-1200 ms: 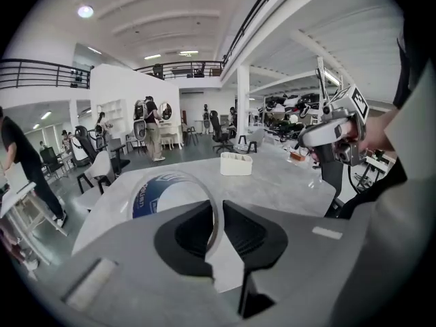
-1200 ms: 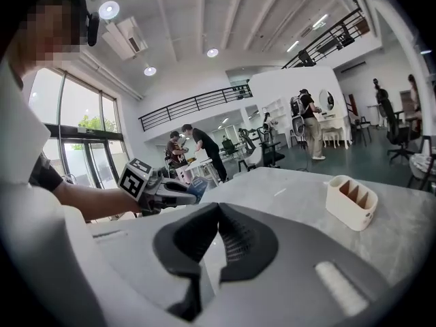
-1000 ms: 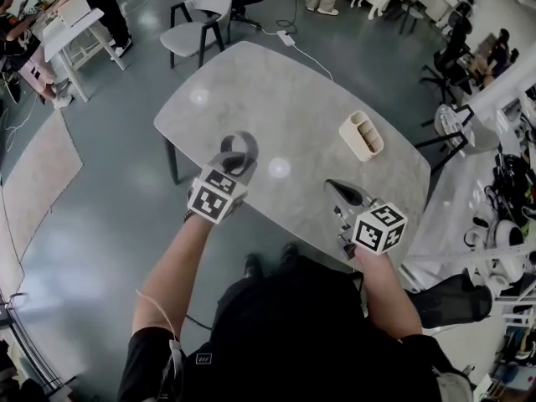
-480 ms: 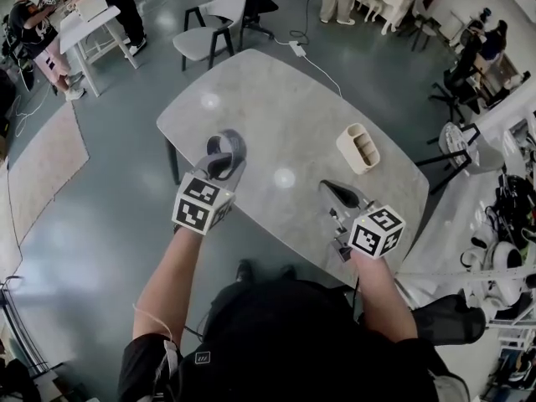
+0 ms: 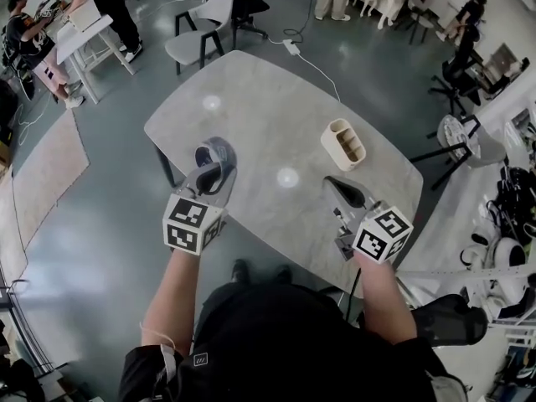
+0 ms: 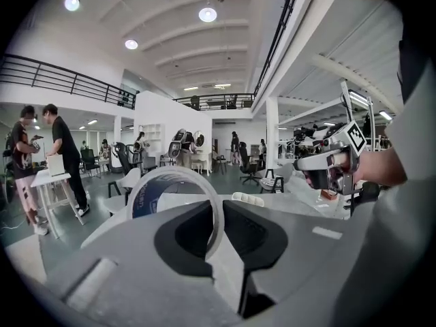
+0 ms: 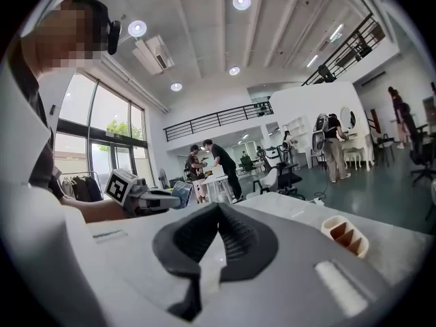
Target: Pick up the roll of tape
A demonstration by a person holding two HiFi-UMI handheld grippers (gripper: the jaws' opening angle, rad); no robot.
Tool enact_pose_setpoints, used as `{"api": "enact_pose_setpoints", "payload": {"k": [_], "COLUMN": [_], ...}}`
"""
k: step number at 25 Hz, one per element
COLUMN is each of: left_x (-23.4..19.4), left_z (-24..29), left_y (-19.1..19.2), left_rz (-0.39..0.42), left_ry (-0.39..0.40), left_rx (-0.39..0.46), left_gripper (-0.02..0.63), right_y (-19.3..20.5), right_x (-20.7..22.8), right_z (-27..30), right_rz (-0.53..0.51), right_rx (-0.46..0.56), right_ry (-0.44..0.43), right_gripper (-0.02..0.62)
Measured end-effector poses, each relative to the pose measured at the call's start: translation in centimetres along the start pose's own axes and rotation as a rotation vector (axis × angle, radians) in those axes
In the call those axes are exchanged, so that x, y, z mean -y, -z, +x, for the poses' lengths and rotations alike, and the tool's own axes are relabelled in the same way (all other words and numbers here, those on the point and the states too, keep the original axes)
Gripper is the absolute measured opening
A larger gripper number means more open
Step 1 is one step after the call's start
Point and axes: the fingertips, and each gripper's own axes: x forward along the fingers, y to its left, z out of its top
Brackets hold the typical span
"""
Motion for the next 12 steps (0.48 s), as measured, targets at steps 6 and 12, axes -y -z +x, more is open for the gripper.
{"api": "enact_pose_setpoints", "payload": {"k": [6,12], "left_x": [0.7,0.5], "left_z": [-0.3,-0.1], "left_y": [-1.4,-3.0], "left_rz": [-0.039,-0.008], "left_ry": [-0.027,-0.039], "left_rx": [0.051,0.068], "left_gripper": [0.054,0.054], "right_y": [-1.2,-2.8], "right_x": [1.5,2.8], "right_z": [-1.4,-2.0], "right_rz": [0.006,0.012], "right_rx": [0.073,0.159], "right_ry": [0.047,0.110], "right_gripper": [0.003,0.002]}}
